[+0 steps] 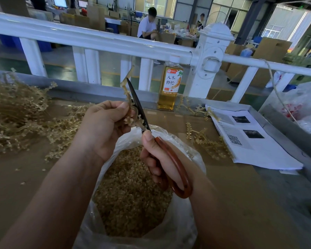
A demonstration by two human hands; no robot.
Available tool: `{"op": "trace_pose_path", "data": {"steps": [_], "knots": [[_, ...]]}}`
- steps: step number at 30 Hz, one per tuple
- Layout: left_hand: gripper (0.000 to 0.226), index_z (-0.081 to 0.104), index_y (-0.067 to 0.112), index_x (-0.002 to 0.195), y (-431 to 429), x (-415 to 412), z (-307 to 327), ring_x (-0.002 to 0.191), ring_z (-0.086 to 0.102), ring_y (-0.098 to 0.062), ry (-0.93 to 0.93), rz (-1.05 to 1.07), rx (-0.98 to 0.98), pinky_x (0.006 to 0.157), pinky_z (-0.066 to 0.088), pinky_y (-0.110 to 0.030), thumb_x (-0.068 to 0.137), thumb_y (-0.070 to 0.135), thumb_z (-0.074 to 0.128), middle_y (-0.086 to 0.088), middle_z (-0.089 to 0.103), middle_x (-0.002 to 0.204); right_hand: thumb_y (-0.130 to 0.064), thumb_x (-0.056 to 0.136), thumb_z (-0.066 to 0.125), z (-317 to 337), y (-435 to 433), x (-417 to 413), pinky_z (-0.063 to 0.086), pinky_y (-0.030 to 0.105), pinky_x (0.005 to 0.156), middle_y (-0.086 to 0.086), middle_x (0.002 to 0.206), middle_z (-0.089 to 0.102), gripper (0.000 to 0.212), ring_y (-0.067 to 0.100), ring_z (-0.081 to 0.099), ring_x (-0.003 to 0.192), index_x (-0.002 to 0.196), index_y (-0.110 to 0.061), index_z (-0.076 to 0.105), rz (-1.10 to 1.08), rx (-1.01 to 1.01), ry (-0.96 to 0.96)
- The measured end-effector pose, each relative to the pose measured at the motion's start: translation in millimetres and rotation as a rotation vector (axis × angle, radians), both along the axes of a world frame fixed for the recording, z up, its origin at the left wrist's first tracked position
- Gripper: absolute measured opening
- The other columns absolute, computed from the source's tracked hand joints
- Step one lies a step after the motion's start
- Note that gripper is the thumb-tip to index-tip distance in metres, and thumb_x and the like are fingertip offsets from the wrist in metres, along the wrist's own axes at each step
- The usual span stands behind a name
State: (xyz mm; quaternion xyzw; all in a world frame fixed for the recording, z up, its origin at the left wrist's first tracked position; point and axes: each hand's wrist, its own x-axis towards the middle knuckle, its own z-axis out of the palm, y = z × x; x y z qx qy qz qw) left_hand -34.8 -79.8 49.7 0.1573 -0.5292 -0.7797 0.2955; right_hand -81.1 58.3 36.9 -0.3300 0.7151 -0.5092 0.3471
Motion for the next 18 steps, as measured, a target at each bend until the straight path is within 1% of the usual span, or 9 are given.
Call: {"op": "trace_pose_path", "data": {"steps": [3,5,8,11,13,18], "knots": [[0.02,0.052,0.012,0.071,-0.7,-0.2,-0.3,0.048,0.058,-0.005,0.009,-0.006,0.008,0.045,0.045,-0.015,0.089,0.003,0.05,0.005,0.064,0.054,-0.072,0.06,0.04,-0.8,-0.9,-0.3,0.032,0.022,0.045,-0.008,0.053,0.036,0.057,0.007,0.033,0.046,0.072,-0.017,0.048,-0.002,0.0,-0.033],[0.022,0.052,0.012,0.069,-1.1,-0.1,-0.4,0.048,0.057,-0.006,0.011,-0.002,0.012,0.045,0.044,-0.016,0.089,0.003,0.049,0.004,0.063,0.054,-0.072,0.06,0.039,-1.5,-1.2,-1.6,0.031,0.018,0.042,-0.012,0.049,0.037,0.053,0.004,0.034,0.042,0.069,-0.021,0.048,0.01,0.013,-0.006],[0.022,0.053,0.012,0.068,-0.7,-0.1,-1.3,0.049,0.057,-0.007,0.007,0.015,-0.003,0.045,0.044,-0.017,0.088,0.004,0.049,0.004,0.063,0.053,-0.072,0.063,0.037,-3.4,-0.4,-2.8,0.032,0.013,0.04,-0.013,0.045,0.04,0.046,0.0,0.037,0.038,0.067,-0.027,0.048,0.026,0.023,0.046],[0.023,0.056,0.011,0.067,-0.2,0.1,-2.1,0.048,0.056,-0.007,-0.002,0.016,-0.033,0.044,0.044,-0.017,0.088,0.004,0.049,0.004,0.062,0.053,-0.073,0.06,0.038,-4.2,0.0,-3.5,0.033,0.014,0.04,-0.013,0.046,0.04,0.049,0.0,0.037,0.038,0.068,-0.026,0.049,0.034,0.022,0.009],[0.023,0.058,0.01,0.067,-0.2,0.7,-2.3,0.046,0.055,-0.007,-0.01,0.015,-0.043,0.044,0.043,-0.016,0.088,0.005,0.049,0.005,0.062,0.052,-0.073,0.059,0.038,-6.1,-0.9,-3.8,0.034,0.013,0.039,-0.013,0.042,0.042,0.05,-0.001,0.04,0.036,0.068,-0.025,0.049,0.037,0.025,0.024],[0.023,0.061,0.008,0.068,-0.1,1.2,-1.4,0.043,0.055,-0.007,-0.014,0.03,-0.015,0.043,0.043,-0.014,0.088,0.005,0.049,0.003,0.062,0.051,-0.069,0.064,0.037,-8.7,-1.6,-3.9,0.031,0.007,0.037,-0.015,0.037,0.045,0.046,-0.002,0.042,0.032,0.066,-0.024,0.046,0.031,-0.006,0.027]]}}
